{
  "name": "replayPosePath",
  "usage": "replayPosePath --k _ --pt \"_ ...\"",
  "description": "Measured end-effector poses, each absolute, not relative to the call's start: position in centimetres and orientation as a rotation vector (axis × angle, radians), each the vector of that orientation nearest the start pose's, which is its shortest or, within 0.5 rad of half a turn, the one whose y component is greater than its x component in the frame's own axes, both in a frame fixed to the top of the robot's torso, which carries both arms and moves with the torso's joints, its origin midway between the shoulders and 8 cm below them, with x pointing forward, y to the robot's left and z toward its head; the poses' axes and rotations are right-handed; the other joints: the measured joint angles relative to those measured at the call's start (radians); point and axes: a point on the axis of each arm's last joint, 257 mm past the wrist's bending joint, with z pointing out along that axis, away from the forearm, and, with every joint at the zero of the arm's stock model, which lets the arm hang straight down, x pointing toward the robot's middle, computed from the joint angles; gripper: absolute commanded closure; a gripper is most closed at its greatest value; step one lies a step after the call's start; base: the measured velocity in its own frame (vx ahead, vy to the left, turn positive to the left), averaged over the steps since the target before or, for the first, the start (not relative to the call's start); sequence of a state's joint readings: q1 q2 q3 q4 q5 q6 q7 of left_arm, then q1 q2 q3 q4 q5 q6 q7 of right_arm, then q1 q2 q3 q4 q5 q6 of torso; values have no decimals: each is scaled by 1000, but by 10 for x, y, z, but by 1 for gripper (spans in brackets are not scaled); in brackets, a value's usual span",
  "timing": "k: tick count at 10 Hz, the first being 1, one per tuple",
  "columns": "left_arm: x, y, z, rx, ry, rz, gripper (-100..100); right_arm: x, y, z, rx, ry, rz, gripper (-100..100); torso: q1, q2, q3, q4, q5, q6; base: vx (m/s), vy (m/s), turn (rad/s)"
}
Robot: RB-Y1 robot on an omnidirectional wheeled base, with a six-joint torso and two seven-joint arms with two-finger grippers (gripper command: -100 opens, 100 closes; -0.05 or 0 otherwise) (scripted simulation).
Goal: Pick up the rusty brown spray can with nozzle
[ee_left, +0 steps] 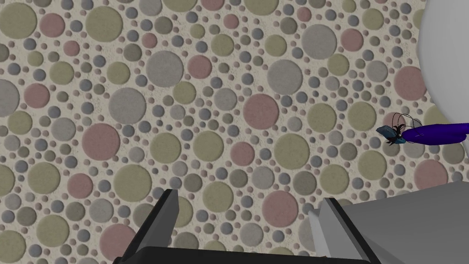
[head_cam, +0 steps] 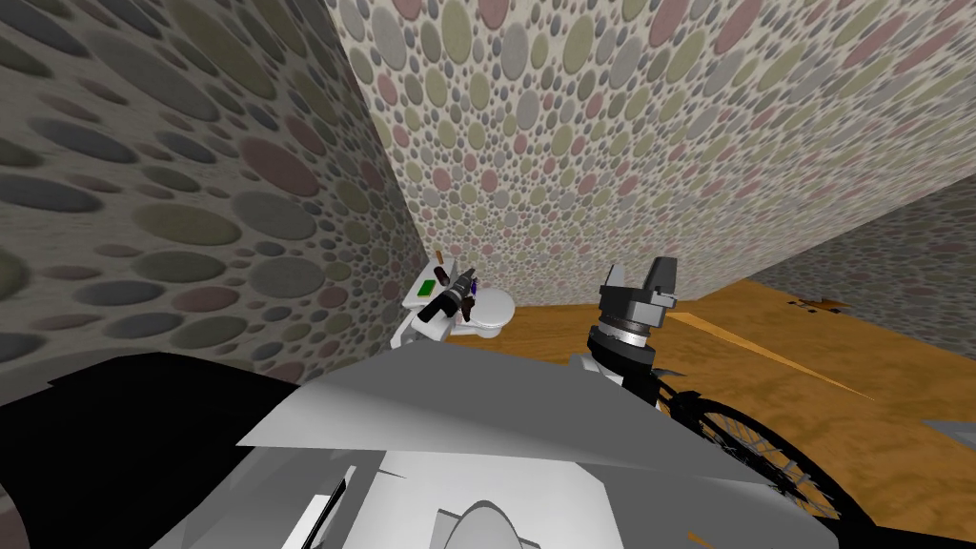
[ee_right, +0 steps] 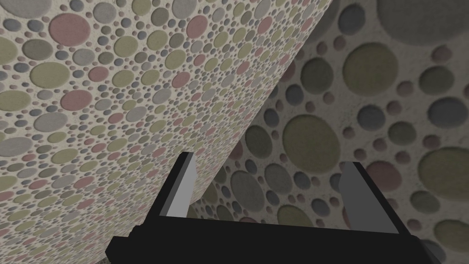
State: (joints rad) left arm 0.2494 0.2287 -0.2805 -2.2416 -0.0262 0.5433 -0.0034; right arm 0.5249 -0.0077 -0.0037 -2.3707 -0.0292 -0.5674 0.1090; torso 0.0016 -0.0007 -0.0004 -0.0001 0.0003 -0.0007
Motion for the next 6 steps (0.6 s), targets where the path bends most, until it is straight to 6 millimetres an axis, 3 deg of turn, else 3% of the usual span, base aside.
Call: replayPosePath --k 6 --pt "446 155 -204 -1147 1681 -1046 -100 310 -279 68 523 529 1235 0 0 0 0 0 0 0 14 20 -33"
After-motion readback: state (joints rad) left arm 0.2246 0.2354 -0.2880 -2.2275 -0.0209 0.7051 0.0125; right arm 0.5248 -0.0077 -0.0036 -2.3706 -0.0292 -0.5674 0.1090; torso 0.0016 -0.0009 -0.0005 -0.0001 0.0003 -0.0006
